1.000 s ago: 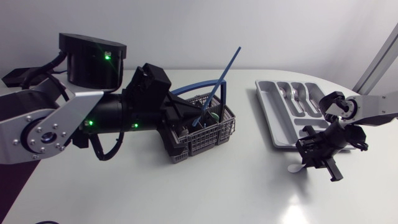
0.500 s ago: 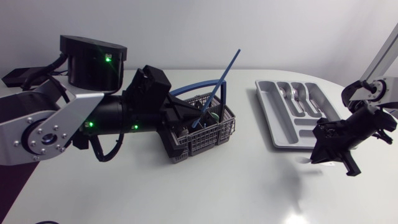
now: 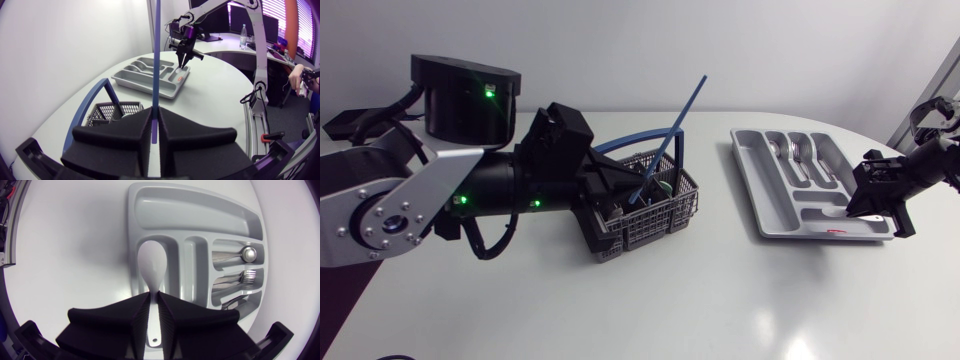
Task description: Unload the cutlery basket into the drawer organizer.
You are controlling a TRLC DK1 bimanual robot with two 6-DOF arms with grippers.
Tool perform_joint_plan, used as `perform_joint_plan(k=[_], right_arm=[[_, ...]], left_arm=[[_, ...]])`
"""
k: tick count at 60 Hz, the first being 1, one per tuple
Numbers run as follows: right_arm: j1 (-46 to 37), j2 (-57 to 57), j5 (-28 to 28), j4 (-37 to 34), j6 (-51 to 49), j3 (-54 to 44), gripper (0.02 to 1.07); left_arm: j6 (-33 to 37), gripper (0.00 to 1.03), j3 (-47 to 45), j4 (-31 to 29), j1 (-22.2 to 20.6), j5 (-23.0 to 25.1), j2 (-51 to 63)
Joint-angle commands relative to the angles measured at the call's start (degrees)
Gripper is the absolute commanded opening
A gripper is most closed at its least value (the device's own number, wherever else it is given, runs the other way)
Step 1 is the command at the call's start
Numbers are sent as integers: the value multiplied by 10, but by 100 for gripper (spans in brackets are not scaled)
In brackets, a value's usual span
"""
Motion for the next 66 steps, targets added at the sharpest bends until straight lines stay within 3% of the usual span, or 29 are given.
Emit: perform_joint_plan(k=[1,12,14,19,22,24,43,59,66], right_arm=[[0,25,5,13,-26,-14,18],[13,50,42,125,-32,-83,21],[14,51,45,138,-30,-91,31],[17,41,46,143,-6,-96,73],[21,25,45,136,29,-94,86],[21,14,41,128,42,-96,89],[125,-146,-122,-13,343,-89,92],[224,-234,-284,-12,517,-114,92],[262,-245,-323,19,599,-101,91]], left_arm=[[-15,4,-13,12,-6,0,-9],[-22,4,-15,19,-7,0,-9],[-24,4,-15,21,-7,0,-9],[-28,4,-18,29,-10,0,-9],[-31,4,-16,35,-14,0,-4],[-31,4,-16,36,-16,0,-2],[-83,4,26,83,-41,-1,74],[-143,4,60,123,-42,-23,126],[-171,4,67,140,-40,-38,140]])
